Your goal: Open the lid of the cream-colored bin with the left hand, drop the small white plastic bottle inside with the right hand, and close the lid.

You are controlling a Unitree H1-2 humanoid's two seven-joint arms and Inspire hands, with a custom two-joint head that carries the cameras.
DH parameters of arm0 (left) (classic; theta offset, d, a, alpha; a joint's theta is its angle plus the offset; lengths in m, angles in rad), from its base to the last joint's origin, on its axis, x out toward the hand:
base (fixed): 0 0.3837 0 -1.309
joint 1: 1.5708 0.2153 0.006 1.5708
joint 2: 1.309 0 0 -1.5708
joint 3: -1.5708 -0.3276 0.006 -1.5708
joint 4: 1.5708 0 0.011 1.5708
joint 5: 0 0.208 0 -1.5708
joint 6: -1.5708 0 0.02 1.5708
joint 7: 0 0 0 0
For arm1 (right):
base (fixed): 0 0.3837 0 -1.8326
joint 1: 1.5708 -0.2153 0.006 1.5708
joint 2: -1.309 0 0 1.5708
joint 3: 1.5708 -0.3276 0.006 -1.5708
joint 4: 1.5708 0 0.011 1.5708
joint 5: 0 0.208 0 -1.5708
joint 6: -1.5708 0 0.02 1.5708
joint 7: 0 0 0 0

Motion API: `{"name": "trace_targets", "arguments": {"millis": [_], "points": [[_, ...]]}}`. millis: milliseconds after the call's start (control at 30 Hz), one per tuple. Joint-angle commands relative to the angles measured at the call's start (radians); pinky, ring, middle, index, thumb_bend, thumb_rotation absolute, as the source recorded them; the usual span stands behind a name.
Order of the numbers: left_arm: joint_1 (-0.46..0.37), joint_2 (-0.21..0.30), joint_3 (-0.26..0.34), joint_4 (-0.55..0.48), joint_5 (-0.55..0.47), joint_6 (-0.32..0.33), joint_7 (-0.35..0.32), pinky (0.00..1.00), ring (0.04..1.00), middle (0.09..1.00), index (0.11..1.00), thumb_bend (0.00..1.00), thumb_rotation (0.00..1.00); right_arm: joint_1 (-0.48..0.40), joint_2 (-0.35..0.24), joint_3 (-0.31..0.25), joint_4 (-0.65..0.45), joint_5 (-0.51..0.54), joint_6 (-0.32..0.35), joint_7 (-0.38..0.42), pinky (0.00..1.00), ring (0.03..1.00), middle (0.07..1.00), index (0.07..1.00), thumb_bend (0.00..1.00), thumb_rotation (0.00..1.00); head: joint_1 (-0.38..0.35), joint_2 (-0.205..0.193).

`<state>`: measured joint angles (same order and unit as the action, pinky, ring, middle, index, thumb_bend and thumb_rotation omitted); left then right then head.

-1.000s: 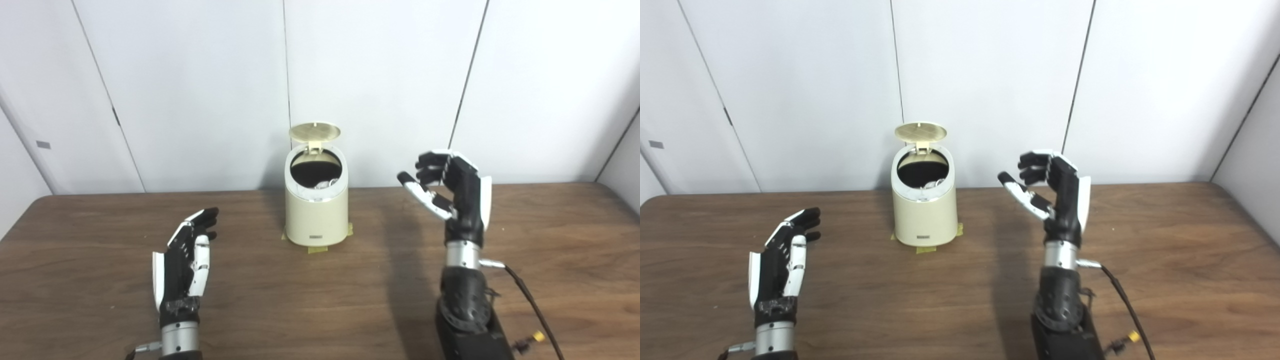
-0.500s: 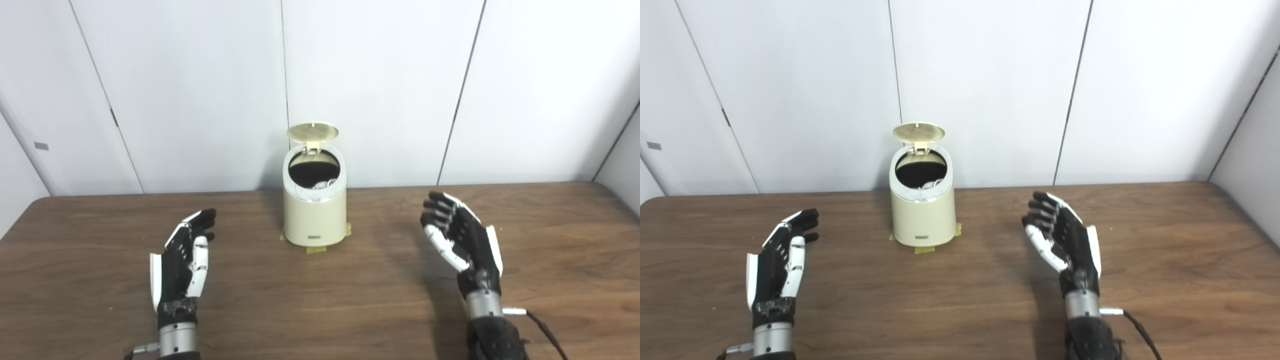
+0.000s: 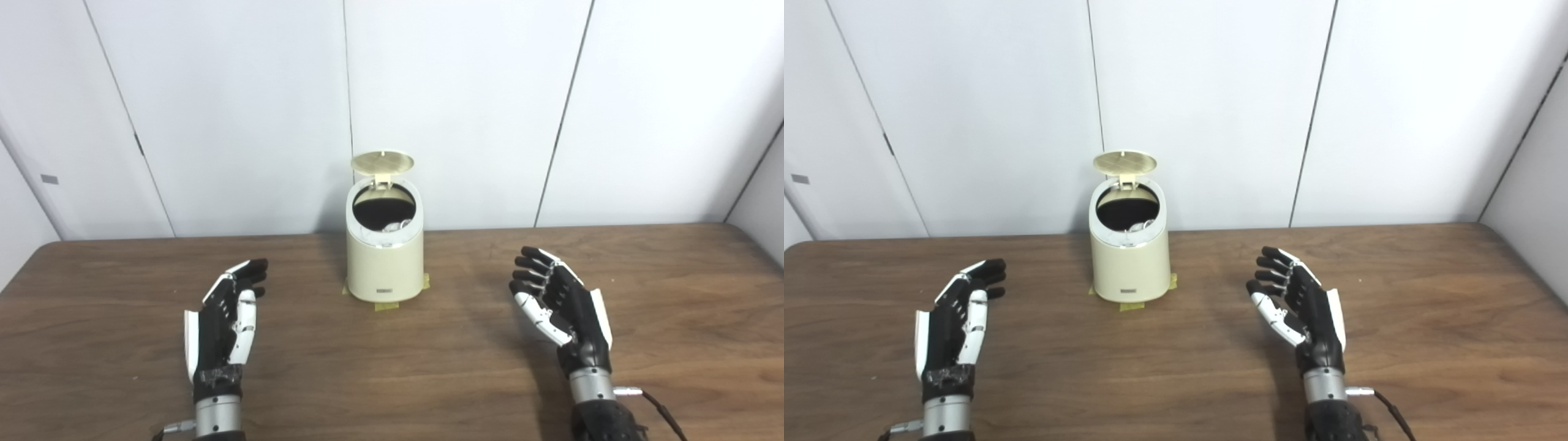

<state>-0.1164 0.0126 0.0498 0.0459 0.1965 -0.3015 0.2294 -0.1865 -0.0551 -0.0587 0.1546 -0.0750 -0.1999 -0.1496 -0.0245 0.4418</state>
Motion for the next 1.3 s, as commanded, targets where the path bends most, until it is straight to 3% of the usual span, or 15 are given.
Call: {"name": "trace_targets", "arguments": {"millis": [0, 33, 100, 167, 267, 400, 467, 700, 733, 833, 1000, 1100, 1267], "points": [[-0.002, 0.019, -0.005, -0.02, 0.065, -0.022, 0.008, 0.64, 0.701, 0.697, 0.676, 0.18, 0.73, -0.015, 0.016, -0.003, 0.0, -0.01, -0.018, -0.014, 0.58, 0.668, 0.71, 0.717, 0.2, 0.18, 0.007, -0.002], [-0.012, 0.024, -0.007, -0.037, 0.082, -0.01, 0.007, 0.65, 0.71, 0.707, 0.692, 0.26, 0.86, -0.018, 0.016, -0.004, 0.002, -0.01, -0.018, -0.016, 0.57, 0.664, 0.706, 0.713, 0.2, 0.13, 0.011, -0.004], [-0.035, 0.032, -0.005, -0.075, 0.1, 0.012, -0.001, 0.66, 0.722, 0.721, 0.708, 0.34, 0.96, -0.021, 0.013, -0.002, 0.012, -0.006, -0.033, -0.012, 0.57, 0.665, 0.708, 0.715, 0.19, 0.11, 0.015, -0.005], [-0.062, 0.04, -0.003, -0.113, 0.11, 0.046, -0.016, 0.68, 0.74, 0.737, 0.726, 0.41, 0.99, -0.022, 0.012, 0.0, 0.018, -0.006, -0.039, -0.01, 0.58, 0.672, 0.715, 0.72, 0.19, 0.16, 0.02, -0.004], [-0.117, 0.066, -0.008, -0.191, 0.117, 0.148, -0.063, 0.77, 0.8, 0.787, 0.779, 0.56, 1.0, -0.024, 0.01, 0.005, 0.023, -0.008, -0.039, -0.004, 0.58, 0.672, 0.713, 0.723, 0.19, 0.18, 0.027, -0.002], [-0.21, 0.117, -0.022, -0.305, 0.132, 0.343, -0.163, 0.91, 0.881, 0.856, 0.849, 0.7, 1.0, -0.026, 0.009, 0.011, 0.023, -0.013, -0.032, -0.001, 0.57, 0.672, 0.708, 0.723, 0.18, 0.15, 0.031, -0.001], [-0.274, 0.148, -0.032, -0.344, 0.155, 0.425, -0.208, 0.95, 0.904, 0.88, 0.877, 0.73, 1.0, -0.027, 0.009, 0.012, 0.023, -0.009, -0.029, 0.002, 0.57, 0.673, 0.709, 0.725, 0.17, 0.15, 0.033, 0.0], [-0.497, 0.205, -0.088, -0.384, 0.302, 0.647, -0.296, 0.88, 0.906, 0.894, 0.888, 0.8, 1.0, -0.025, 0.008, 0.014, 0.013, -0.009, -0.01, 0.01, 0.59, 0.671, 0.712, 0.727, 0.2, 0.24, 0.033, 0.0], [-0.533, 0.206, -0.103, -0.386, 0.317, 0.674, -0.316, 0.96, 0.952, 0.922, 0.899, 0.81, 1.0, -0.024, 0.008, 0.015, 0.01, -0.012, -0.005, 0.009, 0.59, 0.676, 0.713, 0.728, 0.19, 0.23, 0.033, 0.0], [-0.625, 0.219, -0.155, -0.386, 0.371, 0.746, -0.384, 0.99, 0.988, 0.941, 0.905, 0.8, 1.0, -0.025, 0.01, 0.012, 0.01, -0.005, -0.007, 0.011, 0.59, 0.676, 0.714, 0.728, 0.18, 0.21, 0.047, 0.008], [-0.722, 0.214, -0.196, -0.355, 0.482, 0.771, -0.519, 1.0, 1.0, 0.968, 0.922, 0.87, 1.0, -0.023, 0.015, 0.011, 0.006, 0.001, -0.005, 0.015, 0.59, 0.673, 0.712, 0.728, 0.19, 0.22, 0.046, 0.008], [-0.796, 0.223, -0.259, -0.308, 0.599, 0.771, -0.614, 1.0, 1.0, 0.947, 0.906, 0.86, 1.0, -0.023, 0.018, 0.009, 0.008, 0.017, -0.008, 0.022, 0.59, 0.674, 0.71, 0.727, 0.19, 0.21, 0.045, 0.008], [-0.843, 0.158, -0.251, -0.233, 0.749, 0.771, -0.73, 1.0, 1.0, 0.952, 0.876, 0.86, 1.0, -0.022, 0.012, 0.01, 0.005, 0.01, -0.006, 0.021, 0.6, 0.676, 0.715, 0.731, 0.18, 0.21, 0.058, 0.008]]}}
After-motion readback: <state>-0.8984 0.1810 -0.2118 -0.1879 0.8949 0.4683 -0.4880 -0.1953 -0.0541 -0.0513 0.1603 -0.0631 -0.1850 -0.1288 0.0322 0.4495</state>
